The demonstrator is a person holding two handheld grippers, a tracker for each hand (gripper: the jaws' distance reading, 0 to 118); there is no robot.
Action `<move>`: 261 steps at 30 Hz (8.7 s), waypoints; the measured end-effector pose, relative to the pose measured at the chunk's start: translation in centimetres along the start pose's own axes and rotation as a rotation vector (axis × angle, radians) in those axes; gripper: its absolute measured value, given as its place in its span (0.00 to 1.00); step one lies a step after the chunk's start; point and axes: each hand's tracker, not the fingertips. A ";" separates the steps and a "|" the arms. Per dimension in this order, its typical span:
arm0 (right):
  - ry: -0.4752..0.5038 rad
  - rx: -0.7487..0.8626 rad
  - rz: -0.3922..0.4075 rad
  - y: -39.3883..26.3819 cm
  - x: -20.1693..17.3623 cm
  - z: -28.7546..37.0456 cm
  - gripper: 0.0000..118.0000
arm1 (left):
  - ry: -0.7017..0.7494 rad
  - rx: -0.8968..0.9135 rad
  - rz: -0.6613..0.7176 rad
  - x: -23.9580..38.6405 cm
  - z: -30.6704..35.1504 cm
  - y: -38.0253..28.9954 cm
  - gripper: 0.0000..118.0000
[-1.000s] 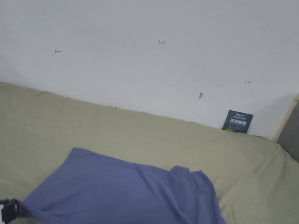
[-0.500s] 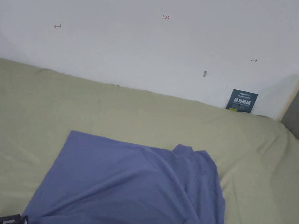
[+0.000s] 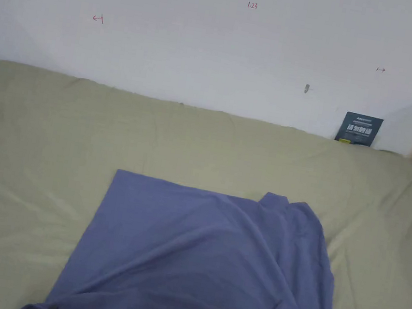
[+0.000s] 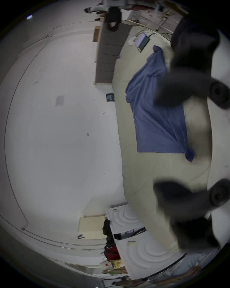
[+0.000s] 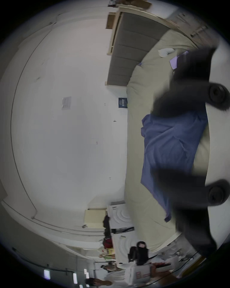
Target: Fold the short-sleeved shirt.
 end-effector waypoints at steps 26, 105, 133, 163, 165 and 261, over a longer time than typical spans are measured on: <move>-0.069 -0.176 -0.073 -2.6 2.1 -1.3 0.00 | -0.124 -0.726 -0.023 -4.5 -21.8 -13.2 0.33; -0.055 -0.197 -0.121 -3.8 2.9 -4.1 0.01 | -0.083 -0.371 0.195 -1.1 -12.4 -4.8 0.20; -0.069 -0.656 -0.125 -9.4 8.3 -22.4 1.00 | -0.082 -0.612 0.387 -2.4 -31.3 -5.6 0.06; 0.065 -0.673 -0.316 -1.6 10.0 -19.1 0.03 | -0.160 -0.517 0.561 -7.6 -20.3 -1.4 0.06; 0.080 -0.684 -0.321 -3.6 10.9 -17.0 0.03 | -0.143 -0.527 0.563 -7.2 -17.9 -1.7 0.06; -0.054 -0.737 0.046 -5.7 12.7 -42.2 0.01 | -0.158 -0.572 0.118 -6.2 -36.6 -1.5 0.00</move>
